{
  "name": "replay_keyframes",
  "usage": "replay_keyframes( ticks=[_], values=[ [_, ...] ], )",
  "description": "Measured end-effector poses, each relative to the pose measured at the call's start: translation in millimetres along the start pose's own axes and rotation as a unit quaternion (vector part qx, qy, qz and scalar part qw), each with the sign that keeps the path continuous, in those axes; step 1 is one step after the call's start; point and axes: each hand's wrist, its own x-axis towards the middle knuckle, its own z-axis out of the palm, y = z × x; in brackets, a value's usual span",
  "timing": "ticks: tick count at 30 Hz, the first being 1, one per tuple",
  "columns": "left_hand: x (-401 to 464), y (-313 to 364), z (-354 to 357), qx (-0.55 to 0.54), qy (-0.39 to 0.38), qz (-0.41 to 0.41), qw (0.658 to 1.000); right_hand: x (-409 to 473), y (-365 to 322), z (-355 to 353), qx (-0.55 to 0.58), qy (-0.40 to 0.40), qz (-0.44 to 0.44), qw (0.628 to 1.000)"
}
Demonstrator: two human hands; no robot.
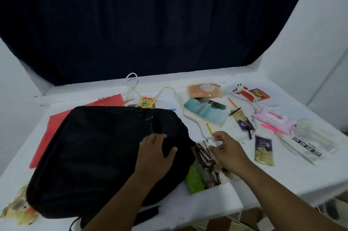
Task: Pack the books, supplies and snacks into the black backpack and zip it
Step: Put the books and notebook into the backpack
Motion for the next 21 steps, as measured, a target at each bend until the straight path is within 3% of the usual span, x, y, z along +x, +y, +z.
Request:
replay_keyframes(
  ticks=[5, 11, 15, 21],
  values=[
    [1.5, 18.8, 51.2, 0.077, -0.066, -0.071, 0.992, 8.4, 38.5, -18.0, -0.106, 0.013, 0.021, 0.994],
    [-11.6, 3.2, 74.5, 0.095, 0.012, -0.040, 0.995, 14.5, 60.5, -28.4, -0.198, -0.054, 0.101, 0.973],
    [-12.7, 3.2, 73.7, 0.100, 0.021, -0.032, 0.994, 24.4, 65.5, -32.2, -0.064, -0.050, 0.116, 0.990],
    [-12.3, 4.8, 71.8, 0.111, 0.008, -0.044, 0.993, 36.3, 65.8, -41.2, 0.064, -0.095, 0.127, 0.985]
  ],
)
